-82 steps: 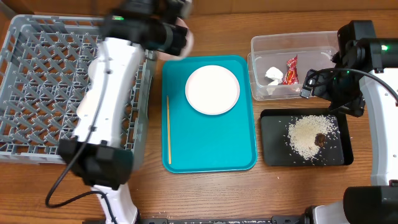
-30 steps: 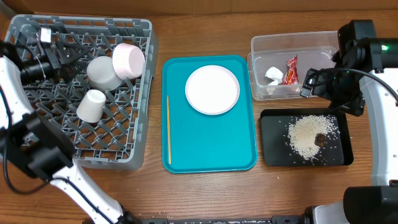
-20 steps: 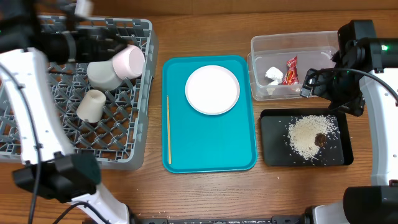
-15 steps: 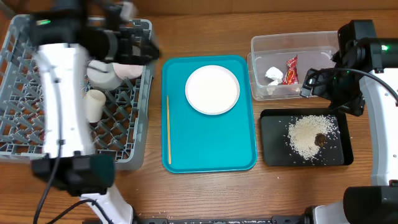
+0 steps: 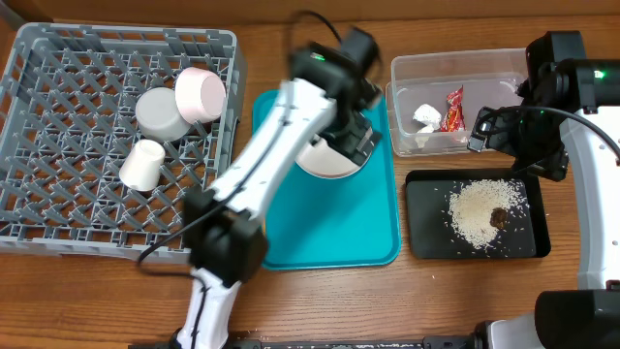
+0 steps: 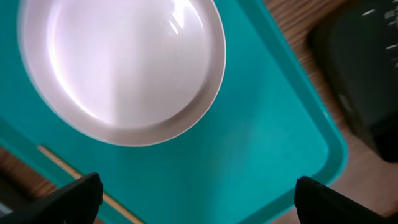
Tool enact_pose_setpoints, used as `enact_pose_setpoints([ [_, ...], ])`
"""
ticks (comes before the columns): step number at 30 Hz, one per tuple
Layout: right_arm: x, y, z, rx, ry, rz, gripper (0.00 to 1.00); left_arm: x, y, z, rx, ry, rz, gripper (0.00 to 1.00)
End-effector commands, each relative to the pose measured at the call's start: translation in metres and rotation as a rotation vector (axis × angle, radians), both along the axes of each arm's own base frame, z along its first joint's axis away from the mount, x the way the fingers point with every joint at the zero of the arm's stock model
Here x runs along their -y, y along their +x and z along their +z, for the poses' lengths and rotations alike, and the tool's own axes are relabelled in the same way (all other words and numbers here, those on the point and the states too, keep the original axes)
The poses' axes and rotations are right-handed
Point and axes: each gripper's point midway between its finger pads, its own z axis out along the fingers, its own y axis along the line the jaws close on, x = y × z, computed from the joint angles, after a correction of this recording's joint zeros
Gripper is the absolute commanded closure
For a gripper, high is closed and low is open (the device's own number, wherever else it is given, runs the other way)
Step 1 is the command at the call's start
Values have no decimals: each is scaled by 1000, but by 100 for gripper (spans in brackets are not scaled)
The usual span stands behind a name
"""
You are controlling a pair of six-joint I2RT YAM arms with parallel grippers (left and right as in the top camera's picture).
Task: Sort waste into correct bins and load items into the dishwasher
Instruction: 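Reach the left gripper to the remaining white plate and grasp its rim, then carry the white plate to the dish rack and stand it upright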
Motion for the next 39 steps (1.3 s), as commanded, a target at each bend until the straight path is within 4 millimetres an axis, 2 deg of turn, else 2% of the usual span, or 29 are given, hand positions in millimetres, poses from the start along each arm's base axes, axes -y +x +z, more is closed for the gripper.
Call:
enact_pose_setpoints([
  [1,0,0,3,11,0,4,0,-5,3,-38,-23,118,47,0],
  [8,0,0,3,11,0,4,0,2,0,-89,-118,144,72,0],
  [14,0,0,3,11,0,4,0,0,-10,-120,-187,196,59,9],
  [18,1,0,3,11,0,4,0,3,-15,-125,-198,206,48,32],
  [22,1,0,3,11,0,4,0,2,-16,-125,-203,210,31,61],
  [25,1,0,3,11,0,4,0,-1,-20,-124,-218,222,31,96],
  [30,1,0,3,11,0,4,0,-2,-21,-117,-220,223,32,96],
  [33,0,0,3,10,0,4,0,1,-17,-102,-194,202,33,96],
  [35,1,0,3,10,0,4,0,4,-13,-84,-159,174,35,96],
  [39,1,0,3,10,0,4,0,6,2,-26,-45,82,54,96],
])
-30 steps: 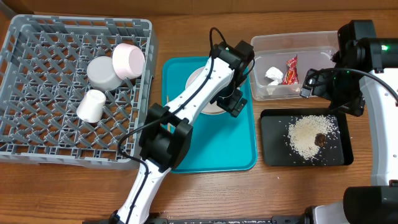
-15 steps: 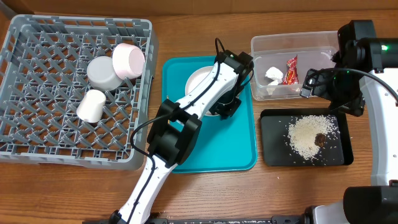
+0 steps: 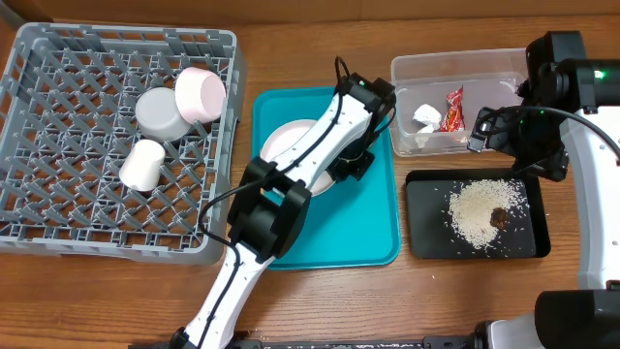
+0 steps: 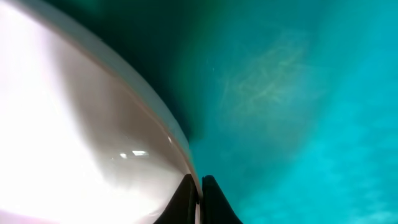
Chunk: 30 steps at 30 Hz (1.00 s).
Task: Sort waste into correct bins and load items into the dishwasher
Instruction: 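Carry the white plate to the dish rack and stand it upright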
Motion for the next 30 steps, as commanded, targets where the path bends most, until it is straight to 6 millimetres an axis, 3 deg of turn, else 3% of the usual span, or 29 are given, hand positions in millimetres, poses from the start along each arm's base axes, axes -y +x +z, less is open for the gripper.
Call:
enact_pose_setpoints([
  [1,1,0,3,11,0,4,0,8,20,87,178,-155,20,96],
  [4,0,-2,3,6,0,4,0,-1,25,136,254,-255,56,96],
  [8,0,-2,3,4,0,4,0,-30,30,194,320,-406,93,96],
  [13,0,-2,3,4,0,4,0,-65,32,245,324,-675,78,96],
  [22,0,-2,3,4,0,4,0,-144,53,266,325,-955,183,96],
  [30,0,-2,3,4,0,4,0,-175,65,262,325,-1074,206,96],
])
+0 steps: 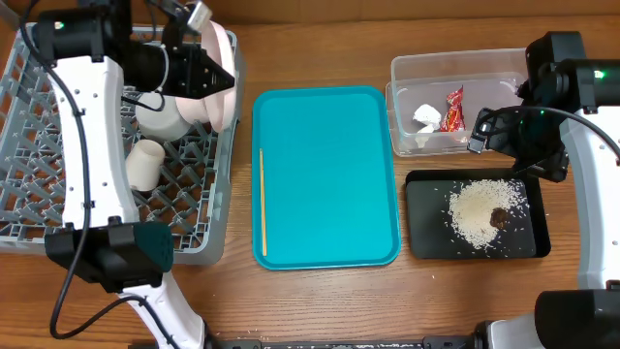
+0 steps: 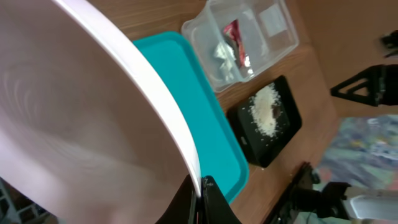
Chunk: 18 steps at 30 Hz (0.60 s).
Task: Sort waste into correct bins and load items into the dishwasher
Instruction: 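Carry the white plate to the dish rack and stand it upright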
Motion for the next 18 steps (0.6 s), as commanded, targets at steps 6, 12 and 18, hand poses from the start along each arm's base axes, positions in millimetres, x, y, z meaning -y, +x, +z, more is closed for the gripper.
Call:
enact_pose_setpoints([
  [6,1,0,3,10,-1,4,0,3,3,-19,-3,-122,-111,96],
  [12,1,0,3,11,-1,4,0,-4,4,-43,-61,-86,-108,96],
  [18,1,0,3,11,-1,4,0,-16,1,-59,-108,-30,-86,96],
])
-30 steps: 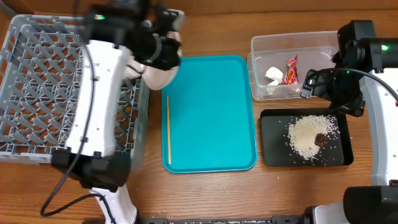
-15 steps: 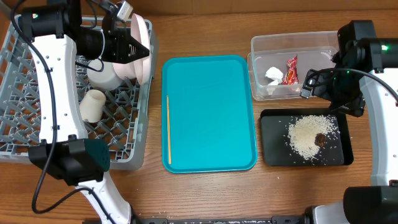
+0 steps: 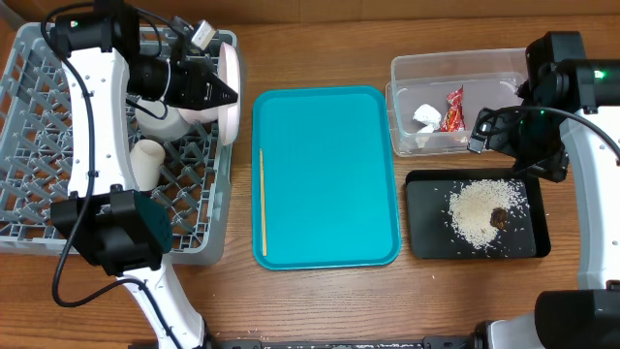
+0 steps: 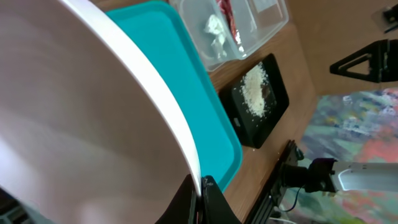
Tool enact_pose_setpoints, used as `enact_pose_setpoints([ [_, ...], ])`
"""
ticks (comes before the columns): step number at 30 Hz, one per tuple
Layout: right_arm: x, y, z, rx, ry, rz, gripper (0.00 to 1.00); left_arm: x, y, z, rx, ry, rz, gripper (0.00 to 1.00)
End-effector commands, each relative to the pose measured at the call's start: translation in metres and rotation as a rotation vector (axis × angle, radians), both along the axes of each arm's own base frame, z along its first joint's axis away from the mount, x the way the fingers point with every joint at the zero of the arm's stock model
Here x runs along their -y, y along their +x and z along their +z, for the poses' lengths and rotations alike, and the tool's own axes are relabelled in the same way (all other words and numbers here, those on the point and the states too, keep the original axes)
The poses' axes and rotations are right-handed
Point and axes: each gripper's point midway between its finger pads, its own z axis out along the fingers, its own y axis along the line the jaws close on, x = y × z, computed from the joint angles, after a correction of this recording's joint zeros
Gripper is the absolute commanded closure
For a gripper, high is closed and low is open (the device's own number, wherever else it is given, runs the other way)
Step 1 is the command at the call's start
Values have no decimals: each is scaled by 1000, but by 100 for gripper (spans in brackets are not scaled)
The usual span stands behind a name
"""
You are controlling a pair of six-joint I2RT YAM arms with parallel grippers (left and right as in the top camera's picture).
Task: Sort waste into correct bins and load items into the dishwasher
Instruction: 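Carry the white plate to the dish rack and stand it upright, then move the left gripper to the wooden chopstick on the teal tray and grasp it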
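My left gripper (image 3: 221, 97) is shut on the rim of a white plate (image 3: 229, 95), held on edge over the right side of the grey dish rack (image 3: 58, 184). In the left wrist view the plate (image 4: 81, 106) fills the left half, its rim pinched between the black fingertips (image 4: 200, 194). Two cups and a bowl (image 3: 160, 111) sit in the rack. A thin wooden stick (image 3: 262, 199) lies on the teal tray (image 3: 329, 174). My right gripper (image 3: 481, 134) hovers by the clear bin (image 3: 455, 102); its jaws are unclear.
The clear bin holds a red wrapper (image 3: 453, 109) and crumpled white paper (image 3: 426, 114). A black tray (image 3: 477, 215) with rice and a dark scrap sits at the right. The right arm stands along the table's right edge.
The plate, still pinched in my left gripper, has shifted slightly lower and to the right over the rack's right edge and stands more on edge. The right arm has not moved.
My left gripper stood open above the plate on the teal tray. Then it was shut on the plate's rim at the tray. Then it held the plate over the dish rack, and now the plate stands on edge at the rack's right side.
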Motion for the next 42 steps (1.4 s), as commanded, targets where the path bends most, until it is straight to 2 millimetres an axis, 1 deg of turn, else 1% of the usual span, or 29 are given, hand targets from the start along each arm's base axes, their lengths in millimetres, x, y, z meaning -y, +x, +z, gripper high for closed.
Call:
enact_pose_setpoints([
  [1,1,0,3,11,-1,4,0,-15,-2,-16,-36,63,15,96],
  [4,1,0,3,11,-1,4,0,-22,-6,-29,-92,113,34,96],
  [8,1,0,3,12,-1,4,0,-21,-14,-44,-143,107,18,96],
  [13,1,1,3,15,-1,4,0,-19,-29,-67,-203,91,-28,96],
  [17,1,1,3,15,-1,4,0,-19,-34,-74,-223,77,-38,96],
  [22,1,1,3,15,-1,4,0,-24,-32,-68,-210,46,-10,96],
  [30,1,1,3,15,-1,4,0,-32,-25,-42,-156,-77,66,96],
  [32,1,1,3,15,-1,4,0,-38,-24,-40,-161,-79,91,96],
  [38,1,1,3,16,-1,4,0,-58,-24,-41,-205,-76,169,96],
  [39,1,1,3,15,-1,4,0,-61,-24,-42,-209,-78,180,93],
  [40,1,1,3,15,-1,4,0,-65,-24,-43,-223,-73,197,63],
  [41,1,1,3,15,-1,4,0,-68,-25,-44,-245,-63,216,43],
  [42,1,1,3,15,-1,4,0,-72,-26,-47,-268,-52,235,29],
])
